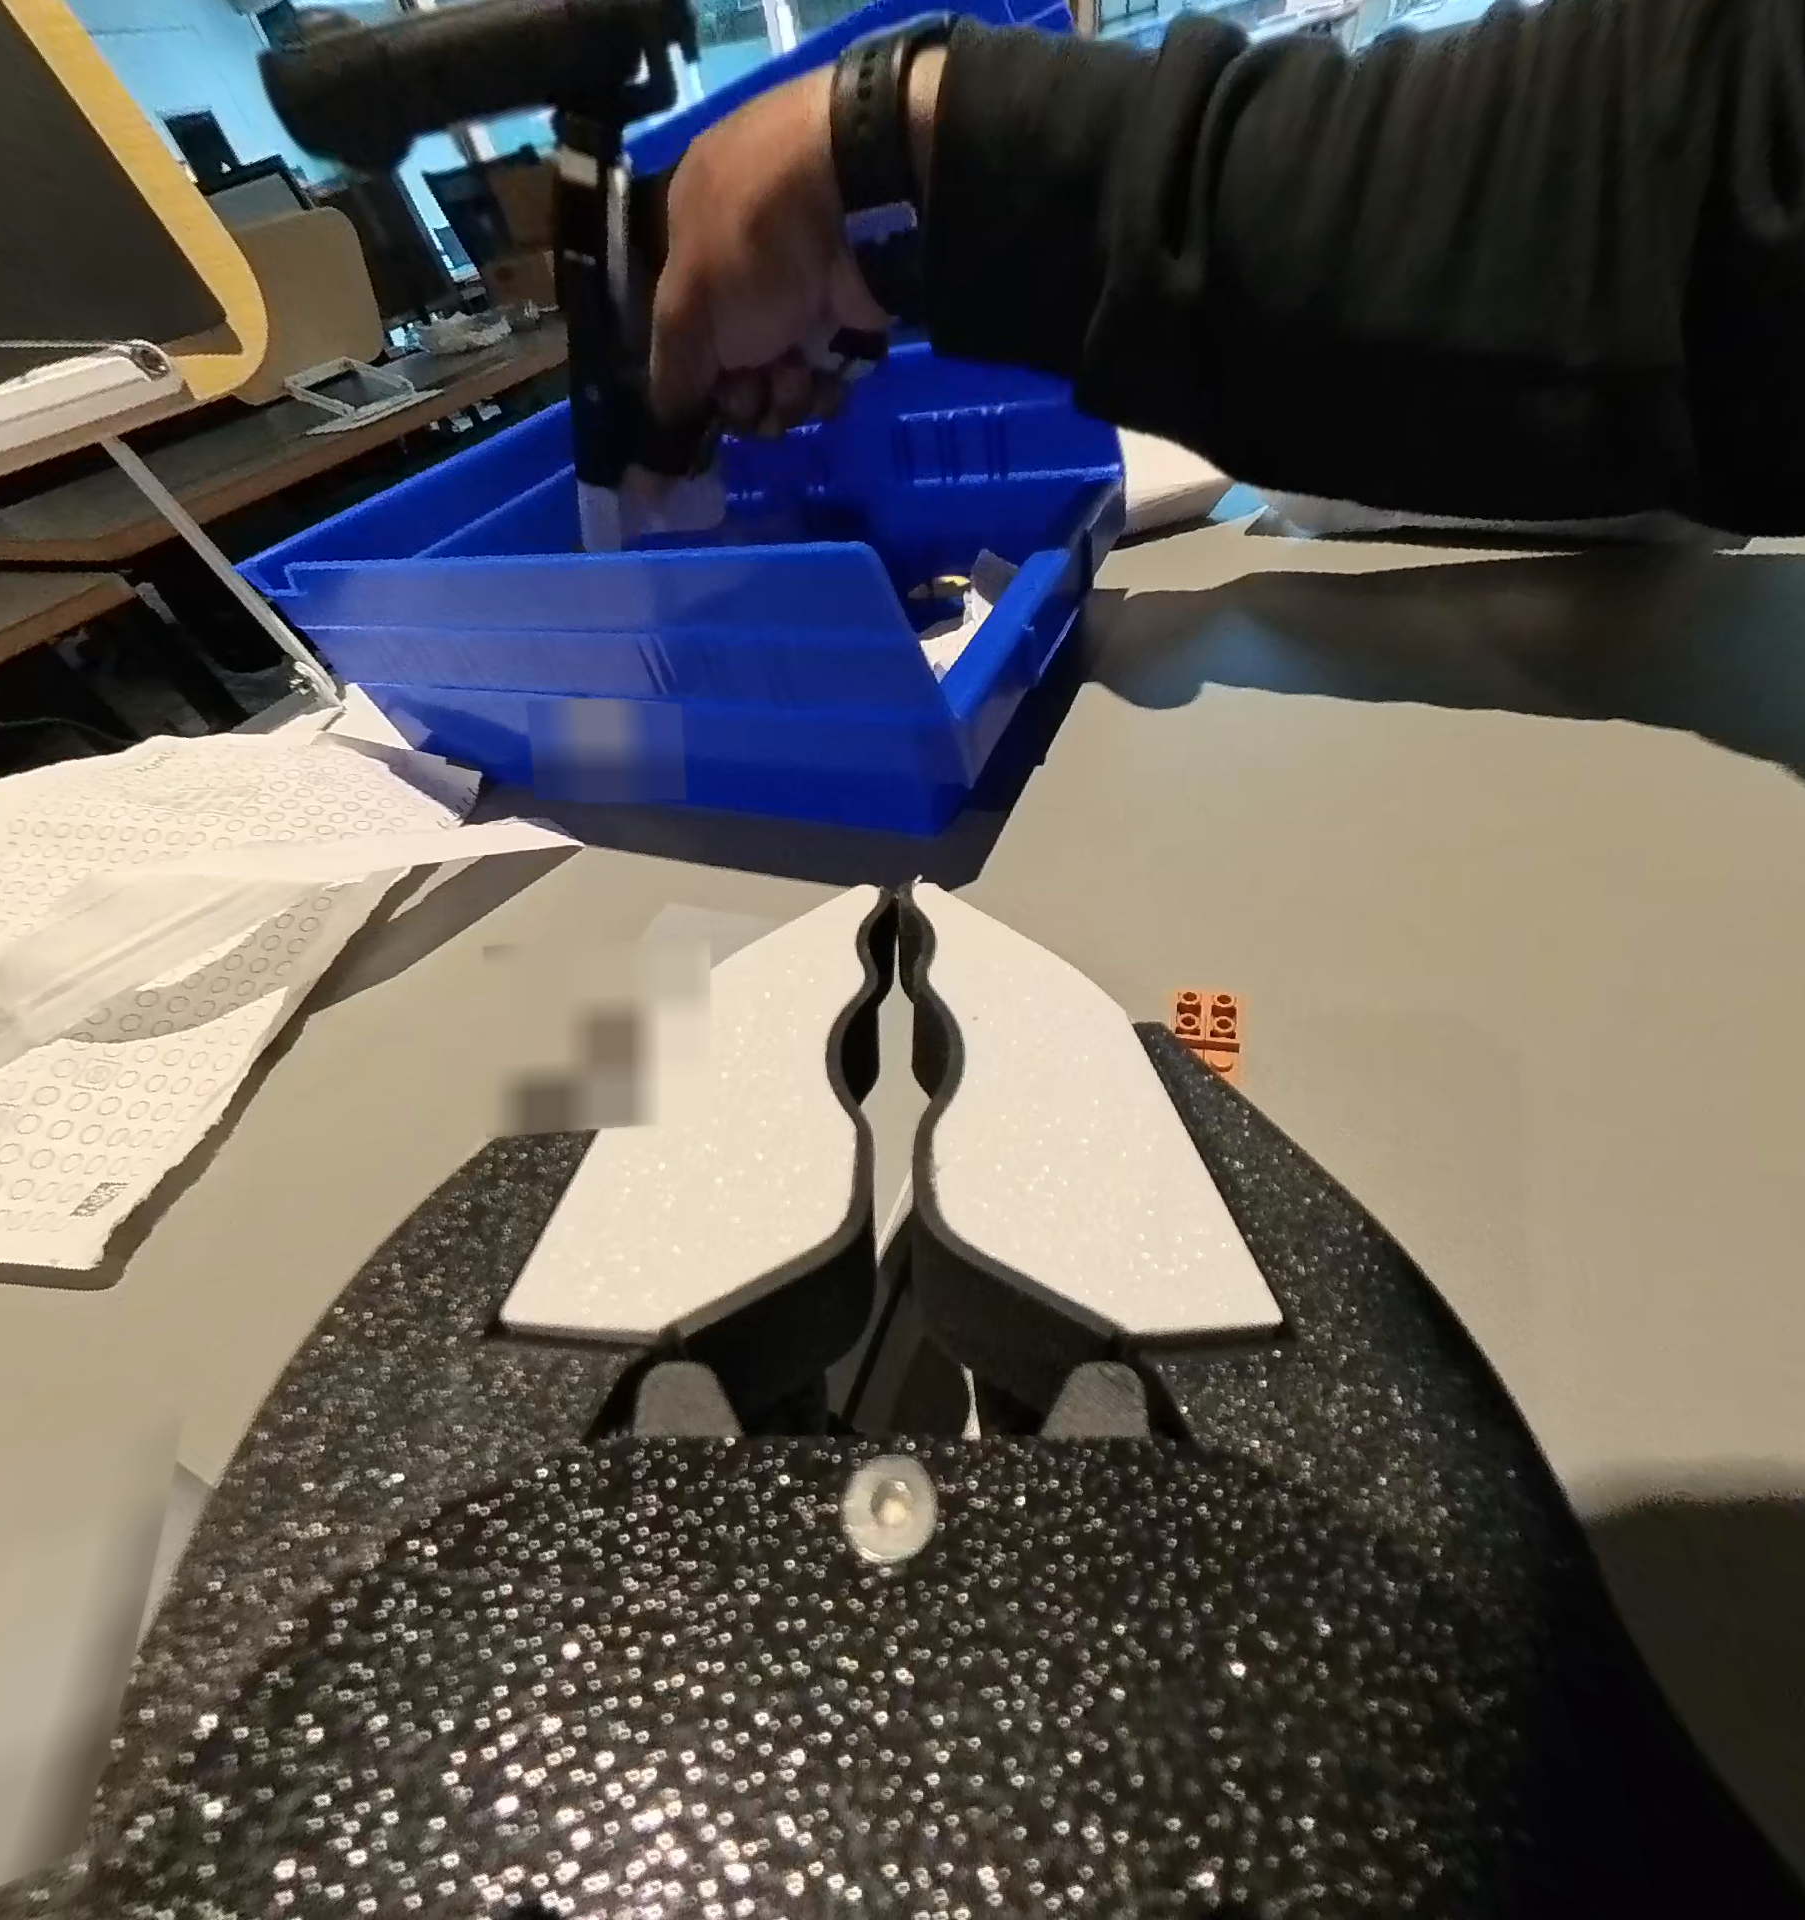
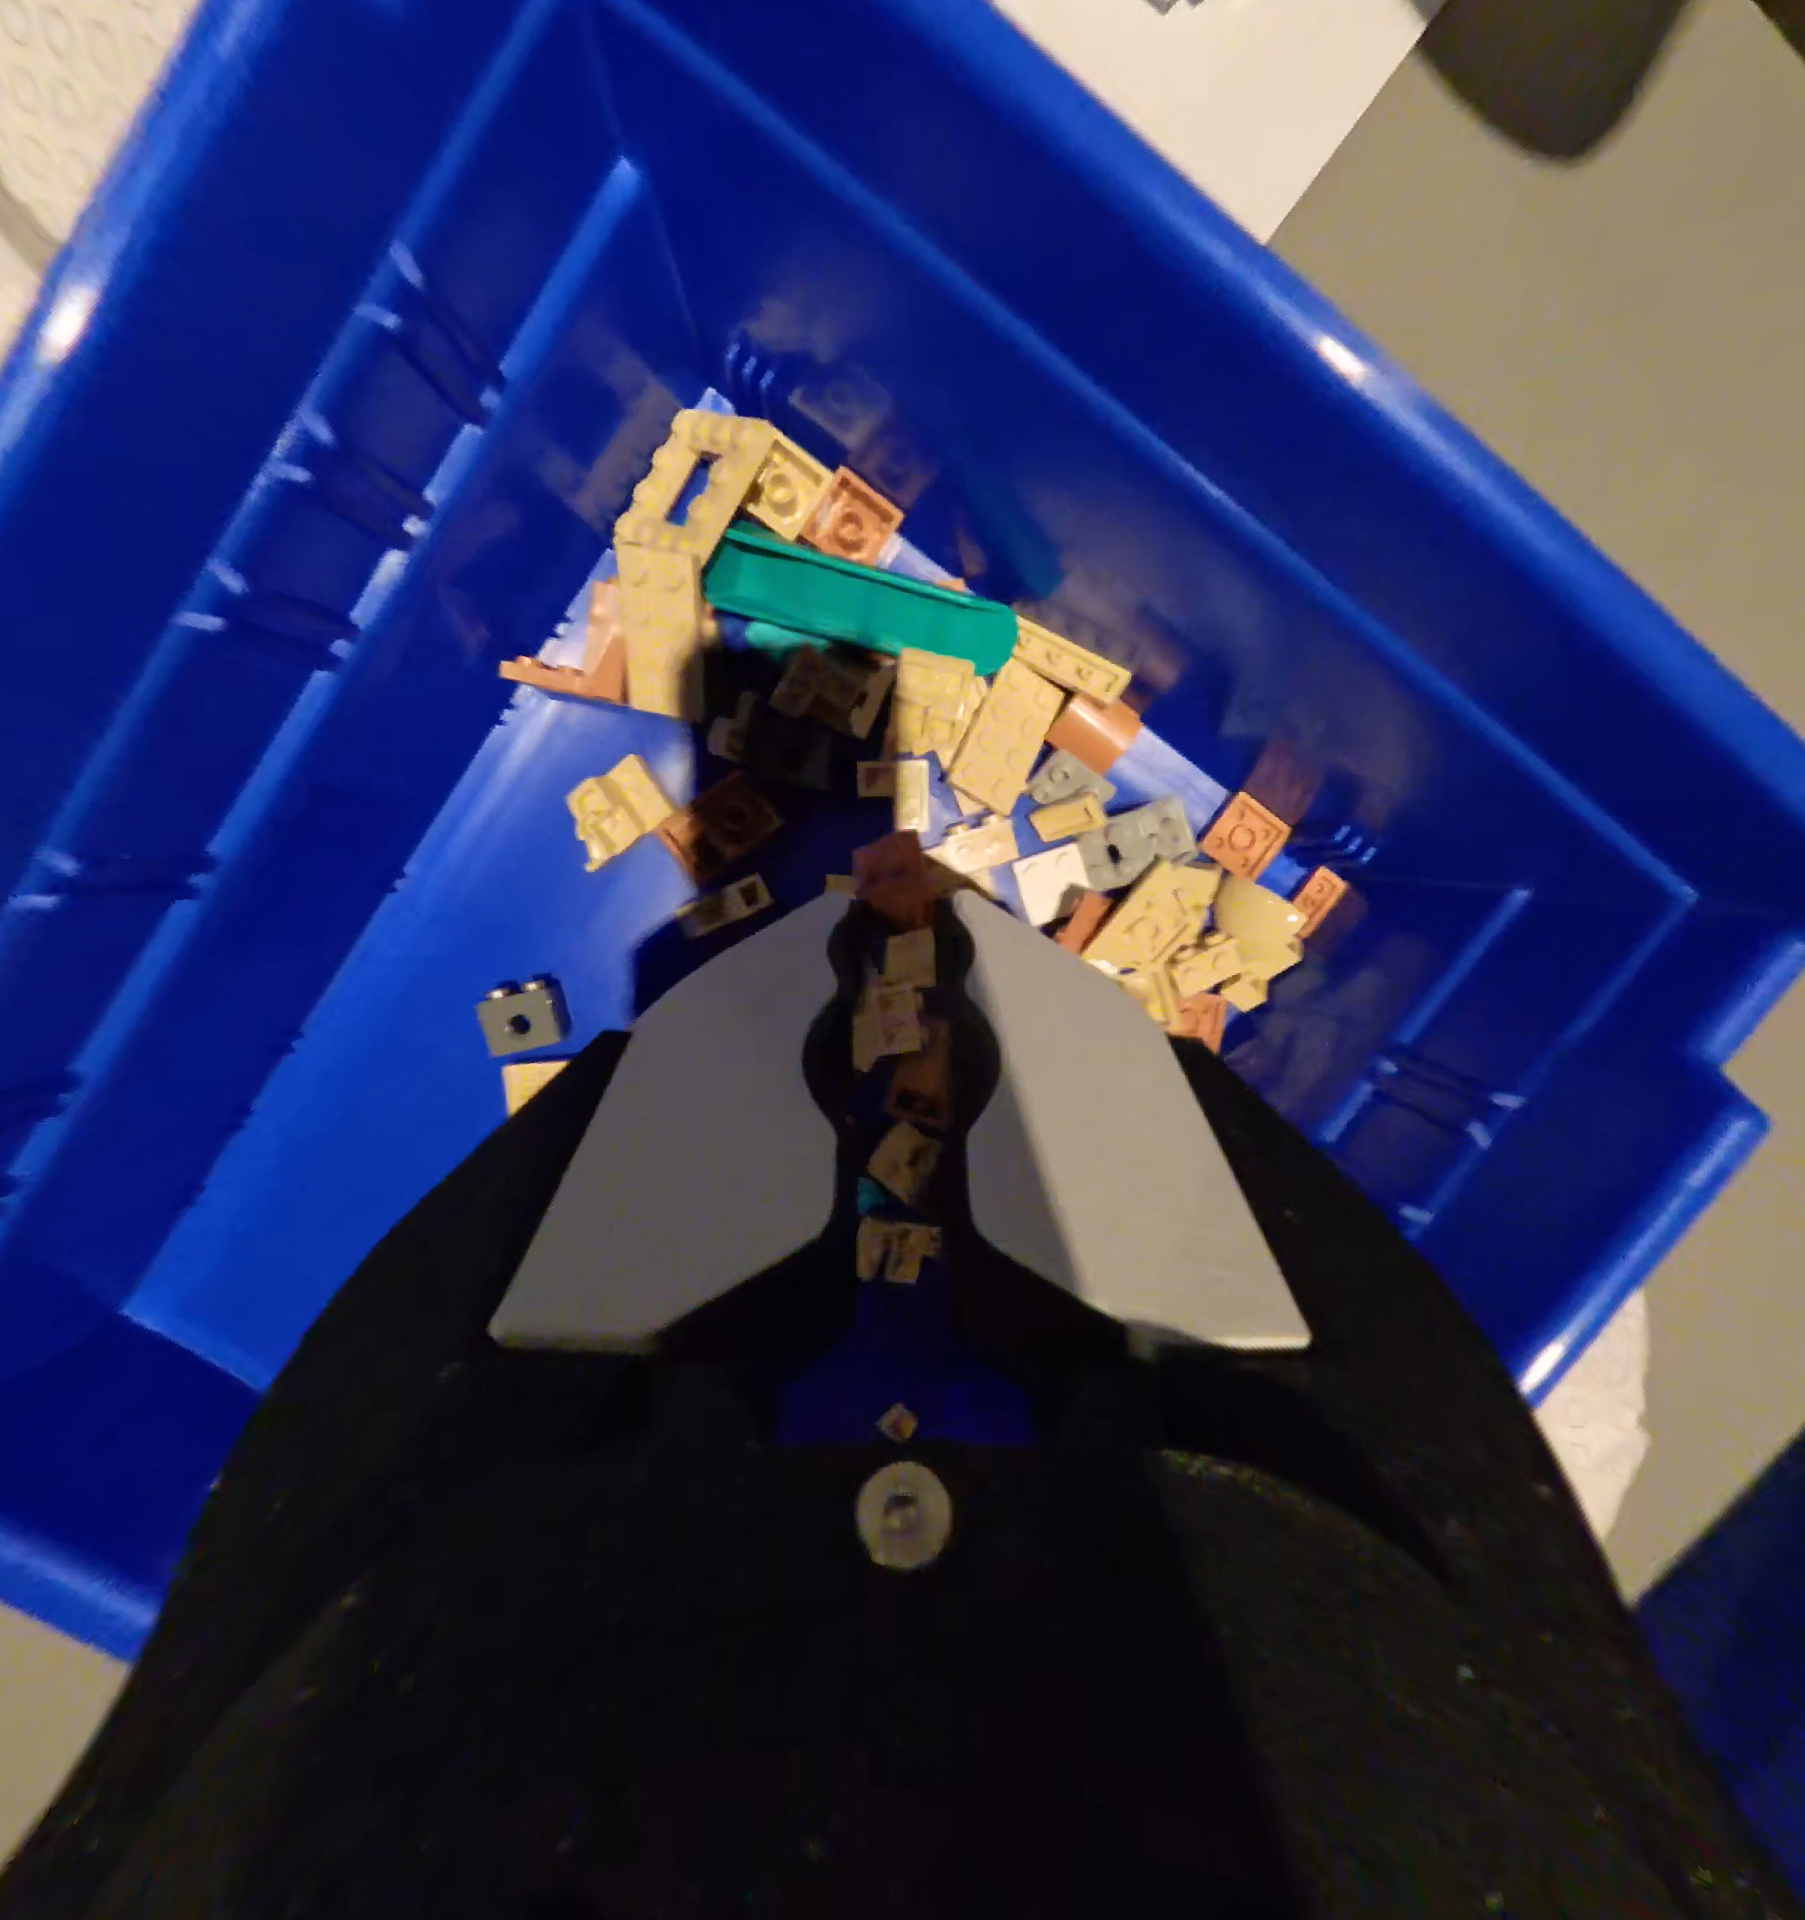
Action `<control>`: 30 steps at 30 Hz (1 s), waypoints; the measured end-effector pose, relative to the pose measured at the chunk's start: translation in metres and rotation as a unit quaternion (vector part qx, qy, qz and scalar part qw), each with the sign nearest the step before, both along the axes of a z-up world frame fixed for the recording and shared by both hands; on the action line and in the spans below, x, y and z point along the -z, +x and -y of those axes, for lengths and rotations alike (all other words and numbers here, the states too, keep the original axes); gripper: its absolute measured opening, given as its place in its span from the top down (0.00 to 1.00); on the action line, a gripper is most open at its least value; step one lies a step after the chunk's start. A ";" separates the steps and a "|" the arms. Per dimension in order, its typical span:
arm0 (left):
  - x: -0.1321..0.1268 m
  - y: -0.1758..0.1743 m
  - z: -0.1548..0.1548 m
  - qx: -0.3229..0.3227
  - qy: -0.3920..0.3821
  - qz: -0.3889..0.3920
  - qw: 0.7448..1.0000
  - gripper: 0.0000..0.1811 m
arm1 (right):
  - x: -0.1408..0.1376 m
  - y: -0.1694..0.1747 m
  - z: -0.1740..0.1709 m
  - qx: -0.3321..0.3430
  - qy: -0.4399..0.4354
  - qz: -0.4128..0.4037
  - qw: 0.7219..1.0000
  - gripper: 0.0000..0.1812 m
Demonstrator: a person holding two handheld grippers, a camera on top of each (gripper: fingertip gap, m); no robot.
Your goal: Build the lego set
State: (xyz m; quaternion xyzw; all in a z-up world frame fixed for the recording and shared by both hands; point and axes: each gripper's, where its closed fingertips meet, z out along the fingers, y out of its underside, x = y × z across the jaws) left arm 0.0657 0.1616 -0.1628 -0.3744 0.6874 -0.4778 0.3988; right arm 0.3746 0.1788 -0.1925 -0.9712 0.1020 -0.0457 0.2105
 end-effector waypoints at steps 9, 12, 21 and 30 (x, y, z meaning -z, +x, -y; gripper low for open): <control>0.001 0.000 0.001 0.000 0.003 0.000 1.000 1.00 | 0.000 -0.008 0.000 -0.008 0.004 -0.019 1.000 0.83; 0.001 0.000 0.001 0.001 0.004 -0.001 1.000 1.00 | -0.002 -0.008 0.003 -0.008 0.004 -0.009 1.000 0.77; 0.001 0.000 0.001 0.001 0.003 0.000 1.000 1.00 | -0.001 -0.056 0.050 -0.055 -0.030 0.029 0.998 0.74; 0.002 0.000 0.002 0.001 0.009 -0.001 1.000 1.00 | 0.035 -0.081 0.064 -0.094 -0.096 0.019 0.991 0.76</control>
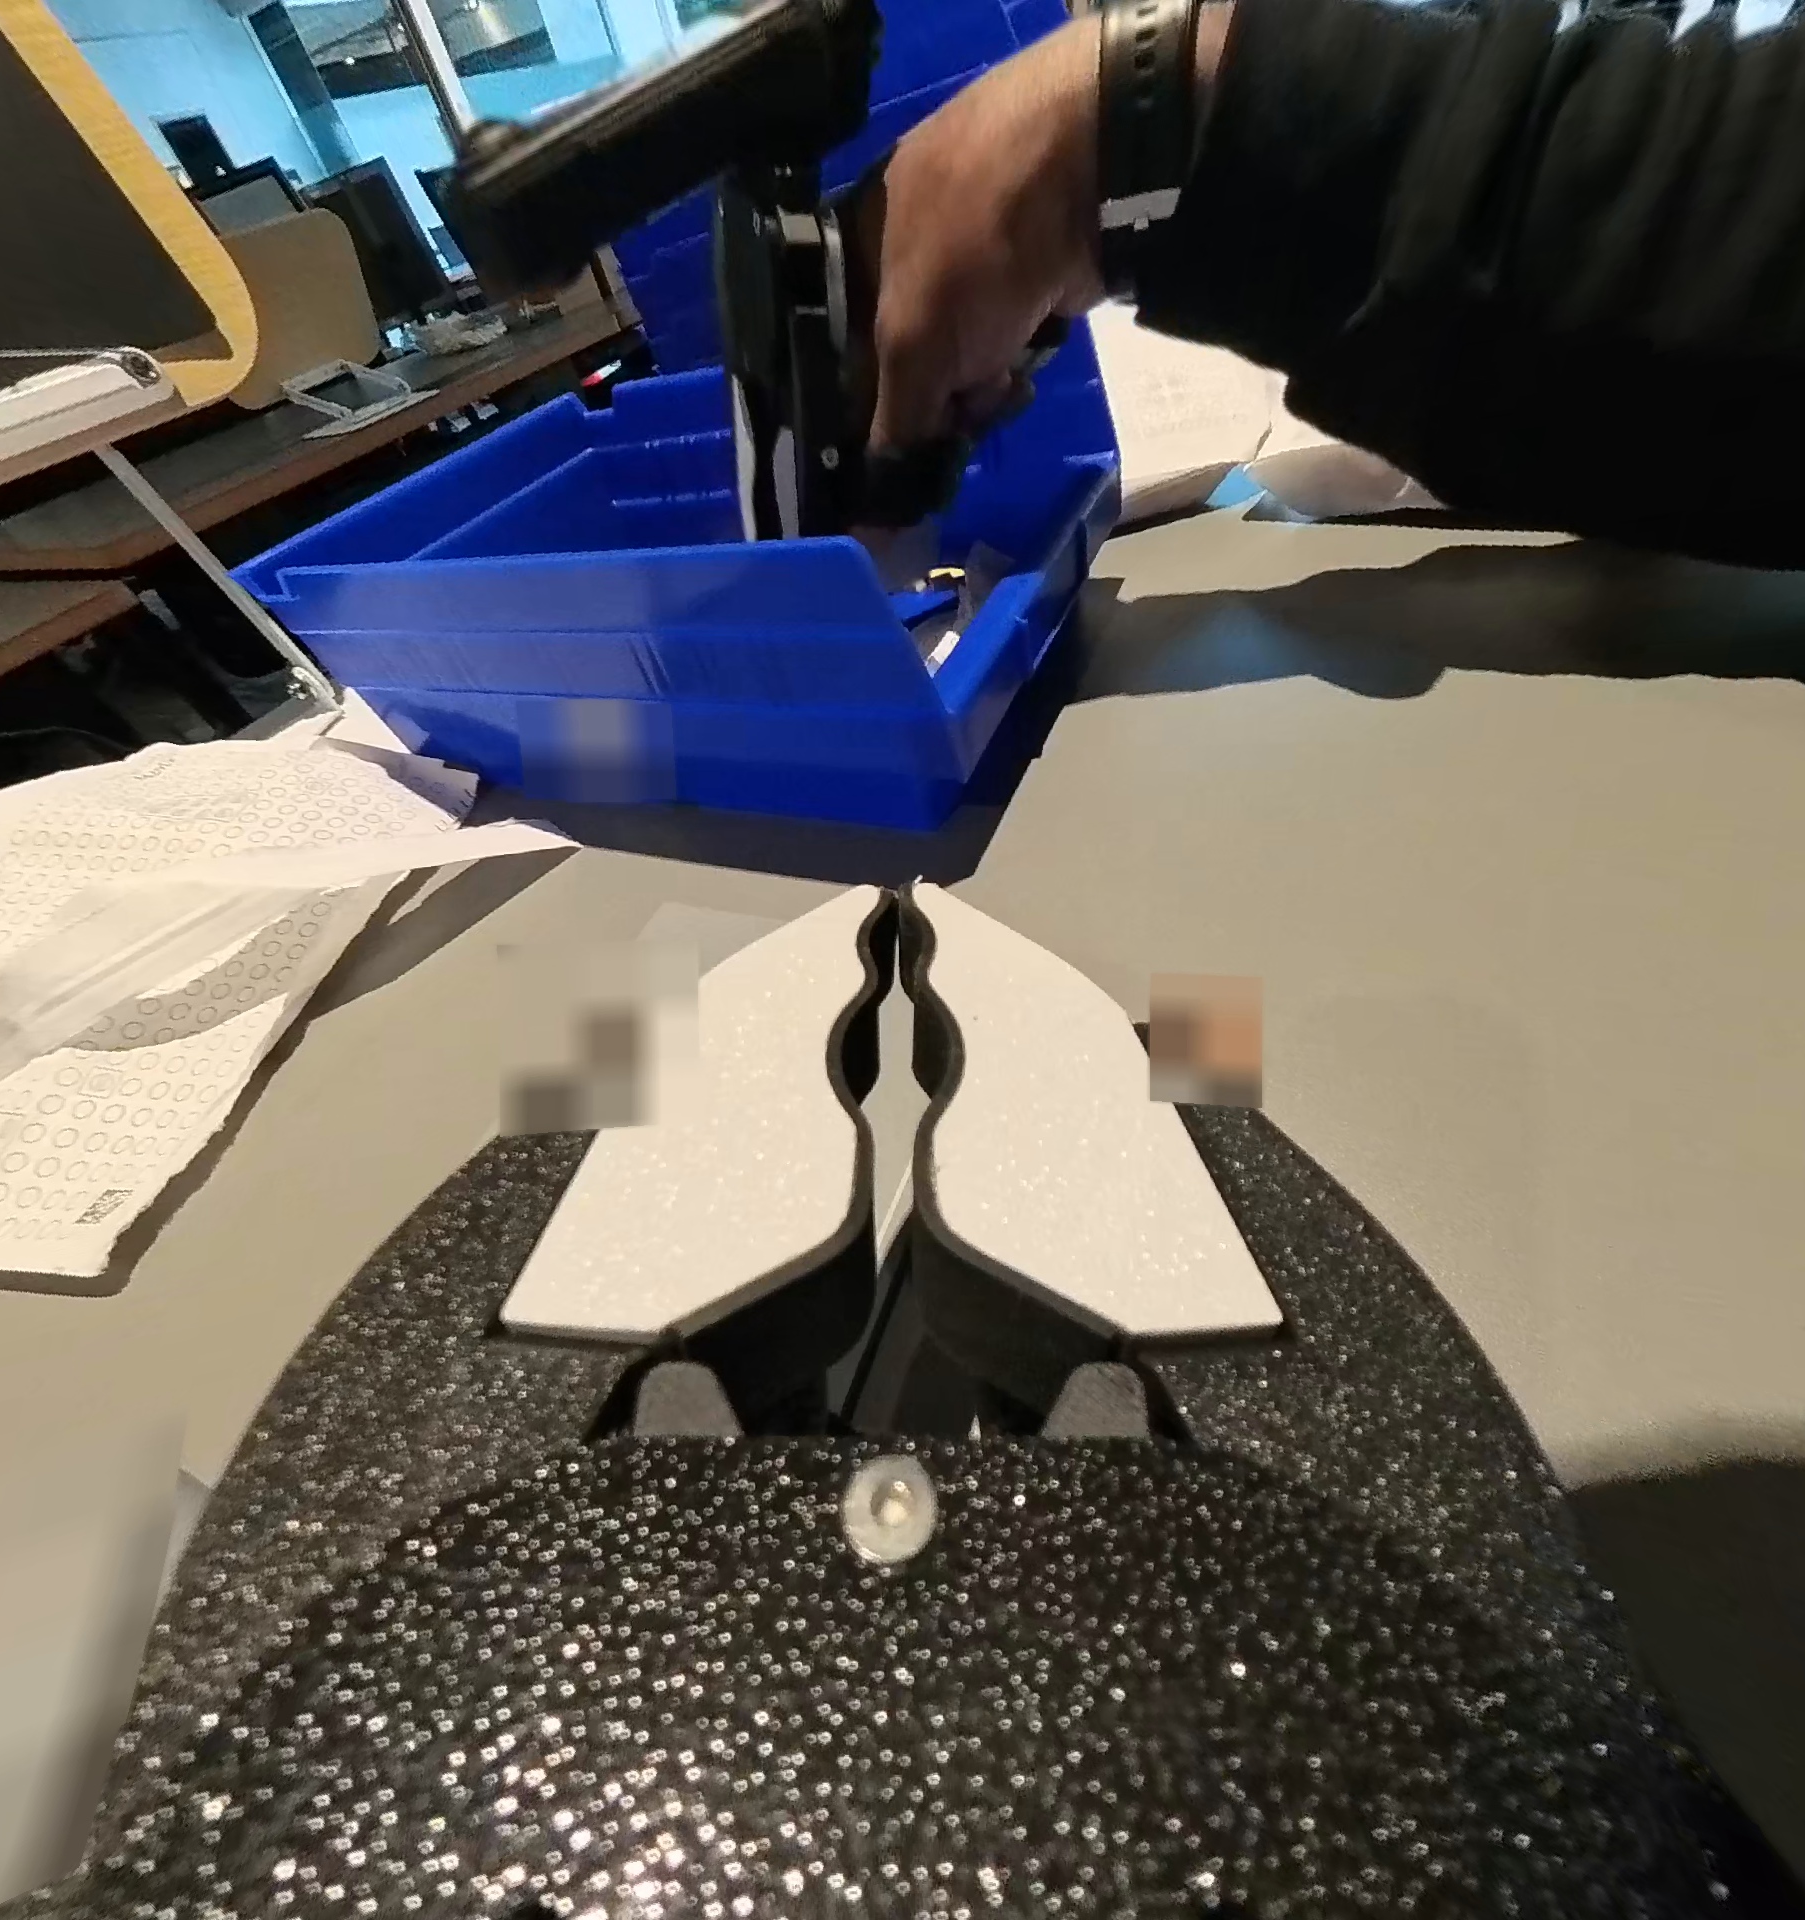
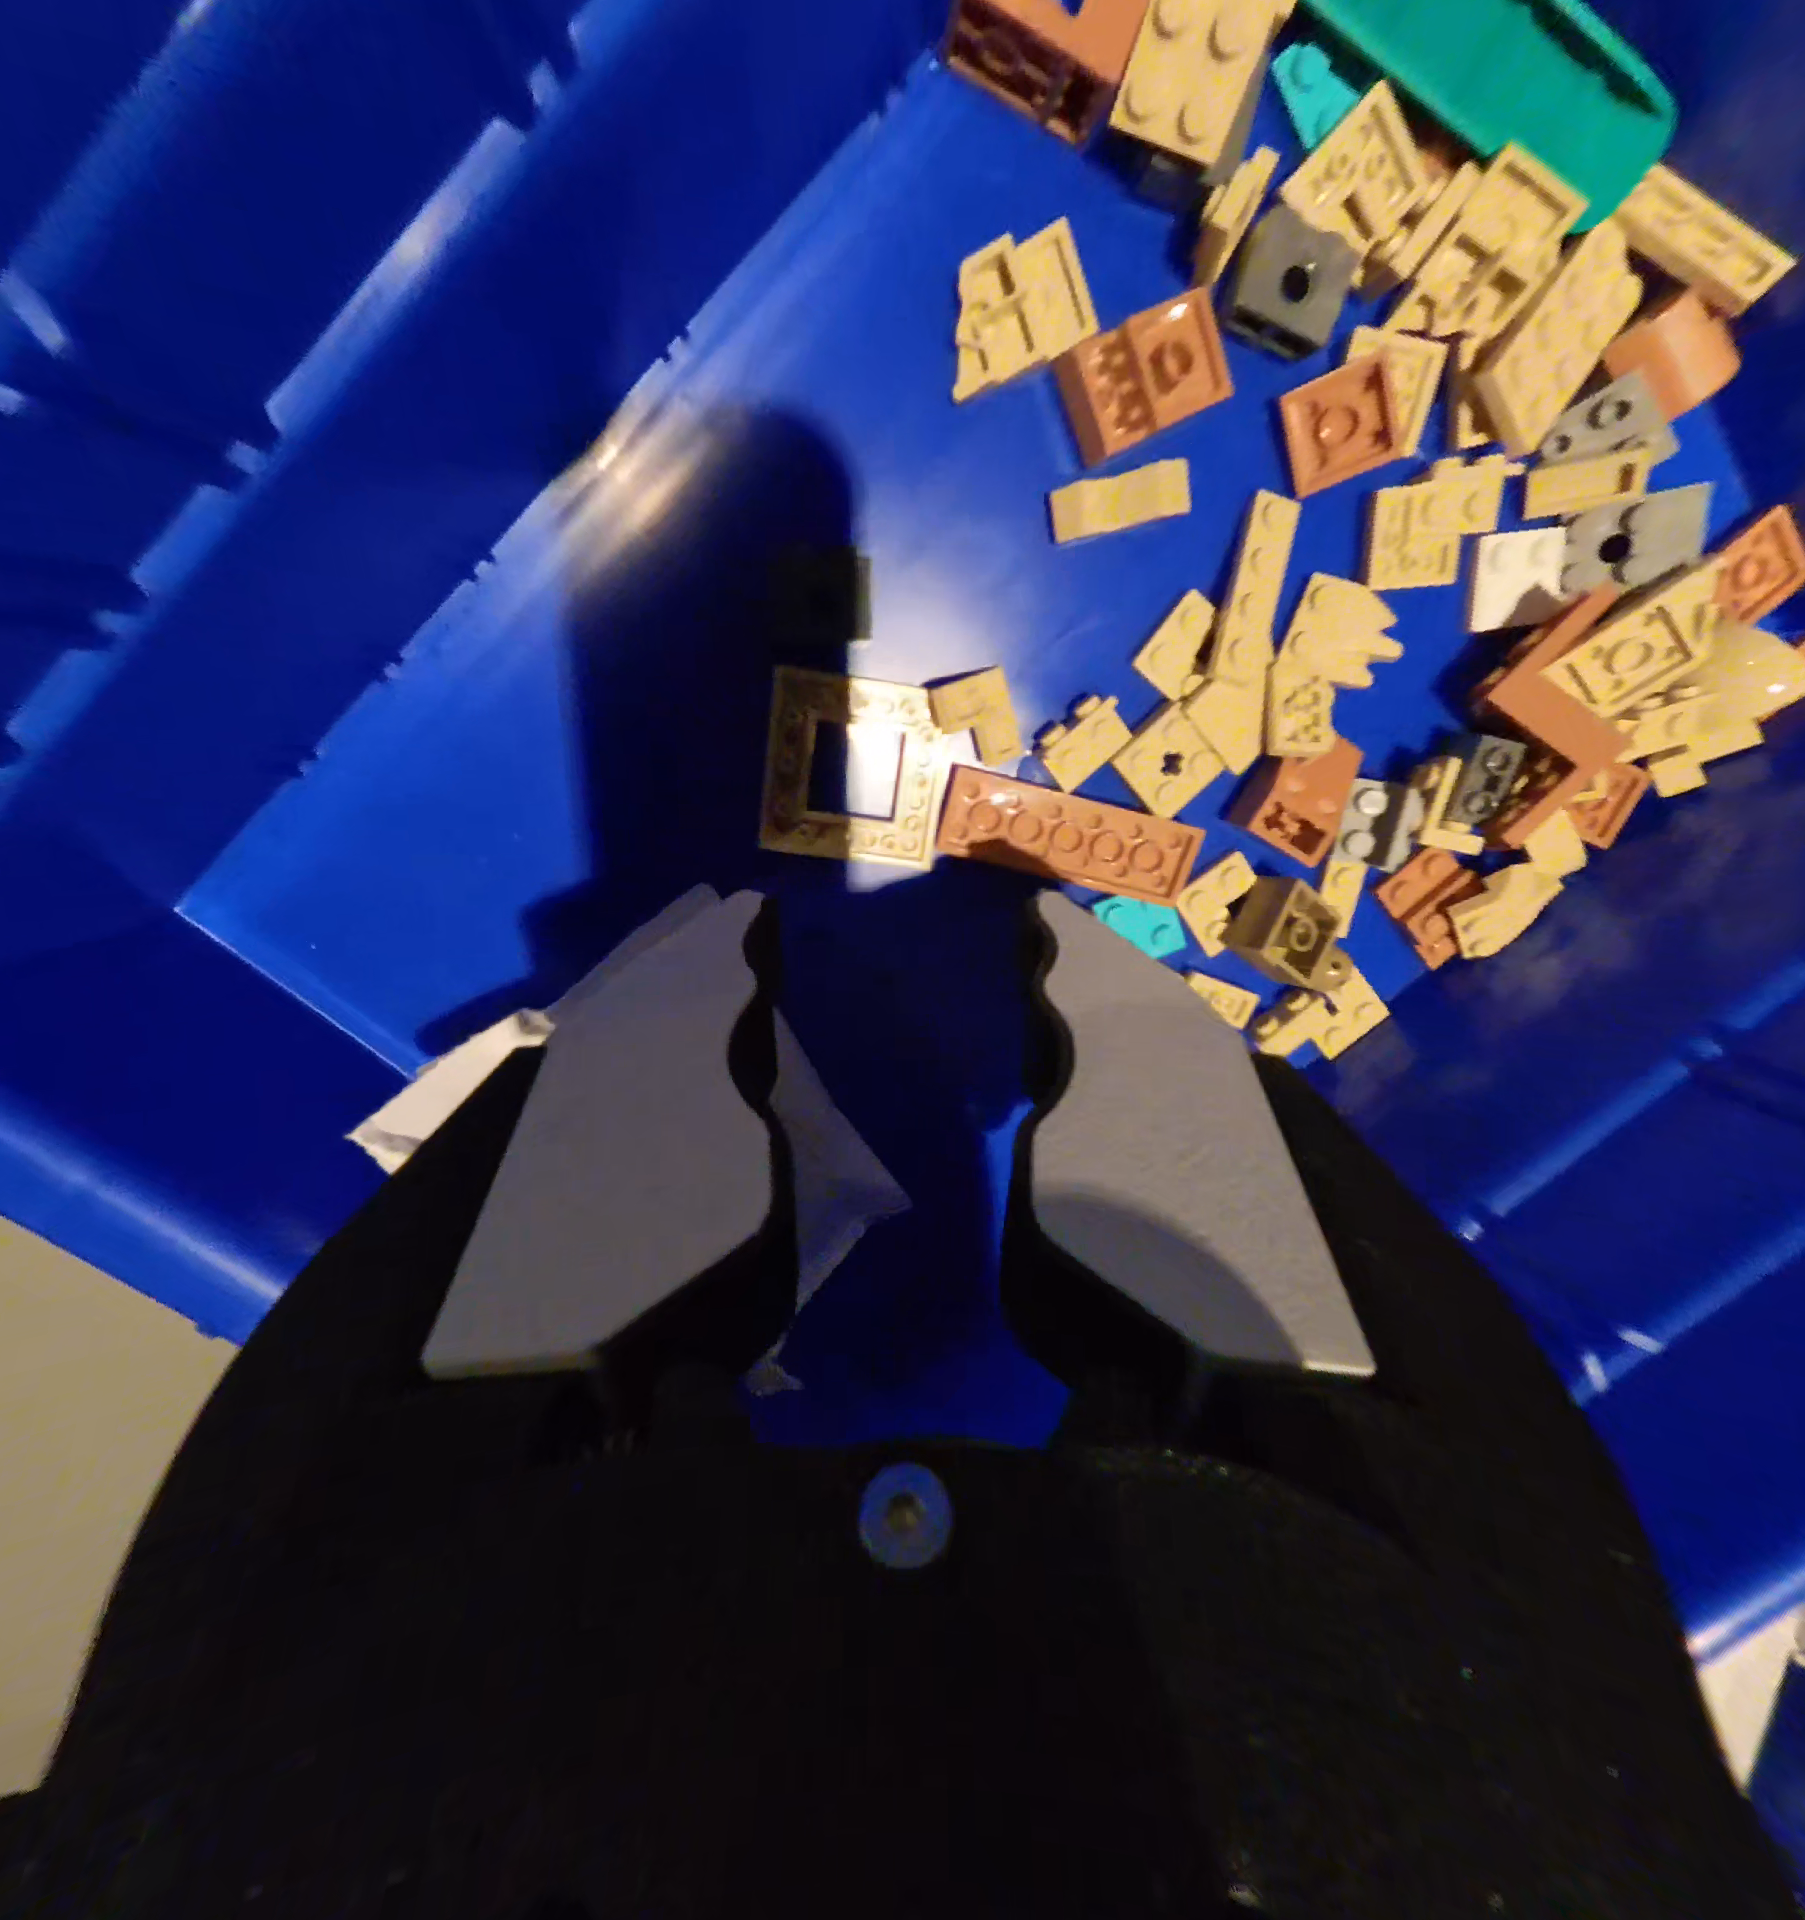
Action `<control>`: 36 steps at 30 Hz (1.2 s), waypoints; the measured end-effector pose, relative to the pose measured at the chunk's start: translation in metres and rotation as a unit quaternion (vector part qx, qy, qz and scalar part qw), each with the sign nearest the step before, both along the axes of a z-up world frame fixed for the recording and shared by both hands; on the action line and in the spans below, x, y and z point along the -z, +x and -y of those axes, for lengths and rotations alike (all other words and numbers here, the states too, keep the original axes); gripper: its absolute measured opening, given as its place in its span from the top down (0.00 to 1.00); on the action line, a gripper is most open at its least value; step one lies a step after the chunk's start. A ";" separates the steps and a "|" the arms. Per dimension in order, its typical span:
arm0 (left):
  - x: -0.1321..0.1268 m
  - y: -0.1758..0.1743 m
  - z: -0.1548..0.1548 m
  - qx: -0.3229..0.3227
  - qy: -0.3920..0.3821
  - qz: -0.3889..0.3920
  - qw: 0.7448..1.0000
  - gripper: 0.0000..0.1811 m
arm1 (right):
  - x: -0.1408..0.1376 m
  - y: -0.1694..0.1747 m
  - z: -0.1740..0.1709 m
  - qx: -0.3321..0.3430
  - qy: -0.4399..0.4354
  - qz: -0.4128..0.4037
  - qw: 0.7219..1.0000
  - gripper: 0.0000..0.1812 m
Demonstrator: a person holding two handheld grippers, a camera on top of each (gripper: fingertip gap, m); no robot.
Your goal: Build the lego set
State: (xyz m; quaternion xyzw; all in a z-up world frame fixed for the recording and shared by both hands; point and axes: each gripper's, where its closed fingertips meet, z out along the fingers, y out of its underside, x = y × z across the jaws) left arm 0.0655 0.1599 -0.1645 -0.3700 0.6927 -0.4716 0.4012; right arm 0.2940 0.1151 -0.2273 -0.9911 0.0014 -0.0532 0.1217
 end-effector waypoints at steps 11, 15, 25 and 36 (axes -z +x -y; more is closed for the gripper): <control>0.000 0.000 0.000 0.002 -0.001 0.001 1.000 1.00 | 0.010 0.016 -0.037 -0.003 0.008 0.000 1.000 0.78; 0.000 0.000 0.001 0.002 0.001 0.001 1.000 1.00 | -0.008 0.037 -0.034 0.024 0.018 0.031 0.999 0.76; 0.001 0.000 0.002 0.003 0.007 0.000 1.000 1.00 | -0.004 0.024 0.041 -0.005 -0.131 0.048 0.990 0.83; 0.001 0.000 0.003 0.003 0.013 0.002 1.000 1.00 | 0.009 0.071 0.002 -0.004 -0.187 0.094 0.978 0.88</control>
